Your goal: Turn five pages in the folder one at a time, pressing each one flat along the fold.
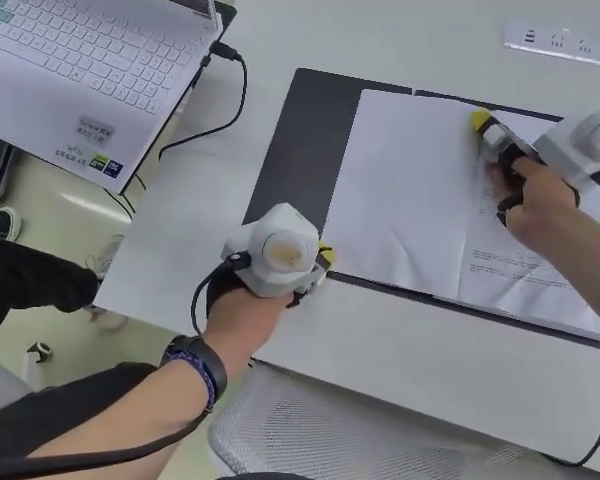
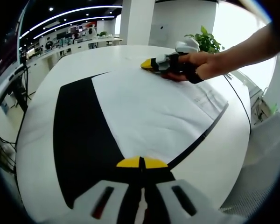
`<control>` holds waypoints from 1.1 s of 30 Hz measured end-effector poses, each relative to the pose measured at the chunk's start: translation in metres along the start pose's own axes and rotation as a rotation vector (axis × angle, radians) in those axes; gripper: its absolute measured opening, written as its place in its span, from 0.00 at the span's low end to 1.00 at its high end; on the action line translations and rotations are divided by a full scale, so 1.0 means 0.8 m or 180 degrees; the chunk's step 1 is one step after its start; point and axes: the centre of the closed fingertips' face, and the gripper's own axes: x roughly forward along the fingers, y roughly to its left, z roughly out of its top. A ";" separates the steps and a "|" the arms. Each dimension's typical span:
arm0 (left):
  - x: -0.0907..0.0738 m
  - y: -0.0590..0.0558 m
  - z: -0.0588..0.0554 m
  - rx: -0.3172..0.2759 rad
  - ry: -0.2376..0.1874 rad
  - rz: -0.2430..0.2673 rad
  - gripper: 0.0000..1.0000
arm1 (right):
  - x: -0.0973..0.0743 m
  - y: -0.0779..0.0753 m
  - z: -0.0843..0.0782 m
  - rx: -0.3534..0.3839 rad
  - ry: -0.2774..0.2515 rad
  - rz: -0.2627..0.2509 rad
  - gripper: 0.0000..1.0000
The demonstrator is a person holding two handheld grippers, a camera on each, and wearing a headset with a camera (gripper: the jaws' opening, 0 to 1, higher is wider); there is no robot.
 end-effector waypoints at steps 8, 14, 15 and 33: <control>0.000 0.000 0.000 -0.0024 -0.0008 0.0023 0.00 | -0.039 0.032 -0.027 -0.0162 0.0130 0.0096 0.00; 0.000 -0.001 0.001 -0.0017 -0.0019 0.0019 0.00 | -0.056 0.034 -0.037 -0.0129 0.0117 0.0100 0.00; 0.000 -0.001 0.001 -0.0017 -0.0023 0.0019 0.00 | -0.060 0.035 -0.039 -0.0131 0.0117 0.0097 0.00; 0.003 -0.001 0.000 -0.0036 -0.0054 0.0002 0.00 | -0.119 0.051 -0.080 -0.0036 0.0146 0.0151 0.00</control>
